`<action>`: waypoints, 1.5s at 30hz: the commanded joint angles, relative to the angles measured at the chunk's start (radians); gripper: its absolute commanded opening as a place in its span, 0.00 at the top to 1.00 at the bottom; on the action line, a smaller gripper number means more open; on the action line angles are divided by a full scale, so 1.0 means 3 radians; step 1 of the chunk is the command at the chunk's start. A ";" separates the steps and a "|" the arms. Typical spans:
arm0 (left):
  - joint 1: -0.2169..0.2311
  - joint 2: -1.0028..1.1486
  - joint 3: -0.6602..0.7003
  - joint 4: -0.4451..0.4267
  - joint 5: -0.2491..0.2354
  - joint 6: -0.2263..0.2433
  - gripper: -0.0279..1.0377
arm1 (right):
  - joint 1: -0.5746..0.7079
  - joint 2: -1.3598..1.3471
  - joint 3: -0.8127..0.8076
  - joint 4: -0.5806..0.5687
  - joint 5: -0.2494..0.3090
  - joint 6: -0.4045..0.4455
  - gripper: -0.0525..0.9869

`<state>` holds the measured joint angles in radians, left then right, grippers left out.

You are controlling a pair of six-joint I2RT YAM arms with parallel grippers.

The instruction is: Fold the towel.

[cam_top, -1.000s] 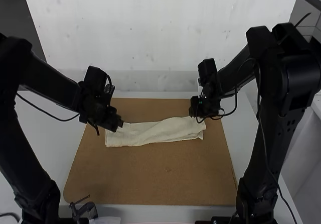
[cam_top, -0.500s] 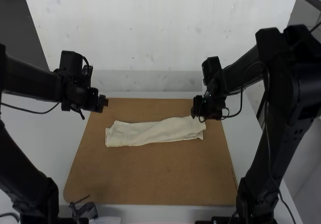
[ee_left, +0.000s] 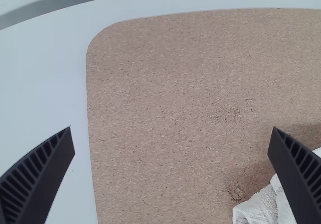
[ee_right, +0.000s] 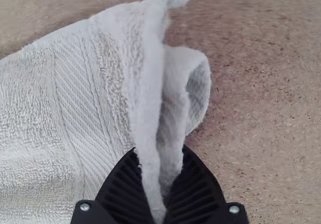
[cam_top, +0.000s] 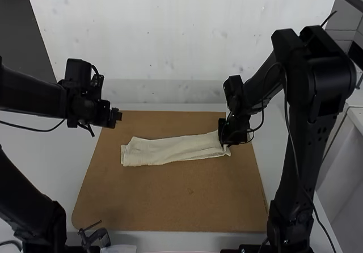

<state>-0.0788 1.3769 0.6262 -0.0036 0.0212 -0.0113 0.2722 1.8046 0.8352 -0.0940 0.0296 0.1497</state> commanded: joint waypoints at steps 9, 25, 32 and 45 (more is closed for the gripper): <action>0.0032 -0.0141 -0.0032 0.0027 0.0042 0.0012 0.04 | -0.0340 -0.0201 -0.0023 -0.0198 -0.0022 -0.0100 0.93; 0.0002 -0.0351 -0.0098 0.0027 0.0047 0.0002 0.04 | -0.1848 -0.0462 0.0151 -0.0423 -0.0196 -0.0970 0.93; -0.0024 -0.0320 -0.0114 0.0033 0.0042 -0.0009 0.05 | -0.2053 -0.0421 0.0330 -0.0515 -0.0196 -0.1062 0.93; -0.0019 -0.0290 -0.0119 0.0058 0.0032 -0.0014 0.05 | -0.0498 -0.0948 0.0187 -0.0781 -0.0063 -0.0361 0.93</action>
<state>-0.0807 1.3003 0.5968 0.0048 0.0242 -0.0124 0.0059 1.5536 0.9016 -0.3225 -0.0174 -0.0589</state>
